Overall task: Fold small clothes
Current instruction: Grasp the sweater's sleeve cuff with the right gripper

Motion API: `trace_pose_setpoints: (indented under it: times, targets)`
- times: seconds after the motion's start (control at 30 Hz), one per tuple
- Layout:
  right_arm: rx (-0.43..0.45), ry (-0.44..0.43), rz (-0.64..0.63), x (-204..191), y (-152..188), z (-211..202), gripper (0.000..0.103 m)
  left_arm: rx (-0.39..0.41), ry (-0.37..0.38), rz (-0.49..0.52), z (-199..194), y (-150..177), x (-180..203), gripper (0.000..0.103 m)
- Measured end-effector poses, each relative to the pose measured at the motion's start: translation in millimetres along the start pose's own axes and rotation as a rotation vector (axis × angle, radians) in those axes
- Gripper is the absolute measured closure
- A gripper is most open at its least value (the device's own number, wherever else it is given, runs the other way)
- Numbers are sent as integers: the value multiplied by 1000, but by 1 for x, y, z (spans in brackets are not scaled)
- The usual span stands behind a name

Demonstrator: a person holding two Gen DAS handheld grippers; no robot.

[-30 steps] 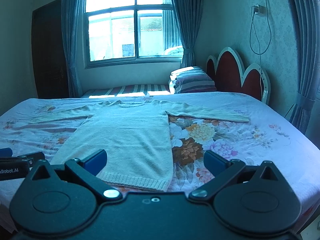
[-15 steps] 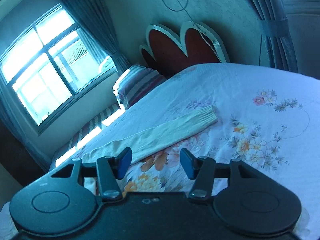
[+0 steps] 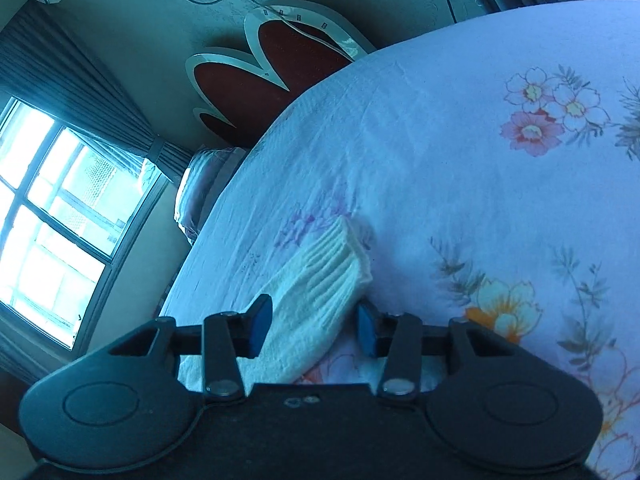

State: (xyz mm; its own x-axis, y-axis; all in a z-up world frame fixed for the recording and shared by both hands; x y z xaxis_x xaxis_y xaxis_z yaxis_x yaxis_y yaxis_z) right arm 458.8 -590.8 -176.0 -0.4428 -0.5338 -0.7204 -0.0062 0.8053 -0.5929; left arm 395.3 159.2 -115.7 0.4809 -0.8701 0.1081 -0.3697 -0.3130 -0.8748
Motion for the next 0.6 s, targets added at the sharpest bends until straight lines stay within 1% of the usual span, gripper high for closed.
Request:
trace_pose_setpoints:
  times: [0.03,0.07,0.1,0.17,0.27,0.37,0.47,0.6]
  targets:
    - [0,8,-4,0,1,4,72,-4,-4,6,2,0,-2,0]
    - [0,11,3,0,0,7,79,-5,-12,11,3,-1,-5,0]
    - [1,14,18,1,0,6,83,-6,-20,14,4,-2,-8,0]
    - [8,21,26,-1,0,4,84,1,-39,13,6,-5,-18,0]
    - [20,55,-12,-1,-1,2,95,-13,-70,5,17,-7,-40,0]
    - [35,89,-60,-13,-7,2,96,-28,-78,2,30,-7,-58,0]
    - [61,59,-119,-51,-11,1,96,-41,-66,8,45,-7,-71,0]
    - [84,-28,-221,-132,-1,0,96,-47,-42,12,60,-9,-90,0]
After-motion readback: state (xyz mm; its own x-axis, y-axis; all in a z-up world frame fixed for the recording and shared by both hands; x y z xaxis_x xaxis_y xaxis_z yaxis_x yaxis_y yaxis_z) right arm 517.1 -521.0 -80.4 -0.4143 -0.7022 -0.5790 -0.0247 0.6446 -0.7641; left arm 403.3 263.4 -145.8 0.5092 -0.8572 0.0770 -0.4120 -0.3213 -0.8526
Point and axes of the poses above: each gripper's, at about its wrist camera, not at the fingertips, and z roughly the way its jaws point, x to its right, y to its underside, the point moved 10 cm from there along z, roughly the way its jaws point, and after that the axes turned 11 degrees about x, right-handed, at the moved point
